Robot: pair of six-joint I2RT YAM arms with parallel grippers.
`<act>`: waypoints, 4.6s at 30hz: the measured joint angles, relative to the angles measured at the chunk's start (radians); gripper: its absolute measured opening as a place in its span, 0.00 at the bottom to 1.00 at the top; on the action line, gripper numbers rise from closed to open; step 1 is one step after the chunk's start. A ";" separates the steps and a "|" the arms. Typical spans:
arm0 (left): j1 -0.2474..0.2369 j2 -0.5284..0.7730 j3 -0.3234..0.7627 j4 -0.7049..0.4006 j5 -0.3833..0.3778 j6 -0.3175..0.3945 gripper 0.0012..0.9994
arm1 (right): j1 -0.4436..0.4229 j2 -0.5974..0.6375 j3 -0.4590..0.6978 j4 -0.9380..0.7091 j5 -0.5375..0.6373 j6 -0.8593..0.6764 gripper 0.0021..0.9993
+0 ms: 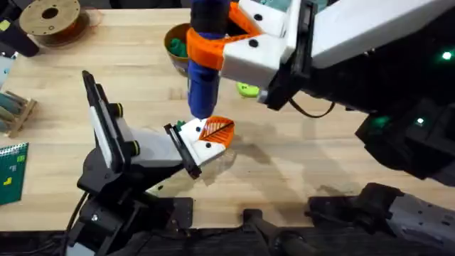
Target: Pick up the gripper from the table and insert it into the empty holder that is missing its gripper. Then pick up a screw, insert it into the mounting hole, and use the screwdriver to tighten it. Finally, clean up the table by picking up the vegetable and placing it into the bucket.
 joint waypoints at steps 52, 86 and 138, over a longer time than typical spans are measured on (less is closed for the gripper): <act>0.000 0.000 0.000 0.000 0.000 -0.019 0.01 | 0.016 0.058 0.000 0.032 -0.041 0.001 0.03; 0.000 0.000 0.000 0.000 0.000 -0.022 0.01 | 0.016 0.058 0.000 0.009 -0.040 0.001 0.03; 0.000 0.000 0.000 0.000 -0.001 -0.022 0.01 | -0.057 0.075 -0.005 0.157 -0.031 -0.038 0.03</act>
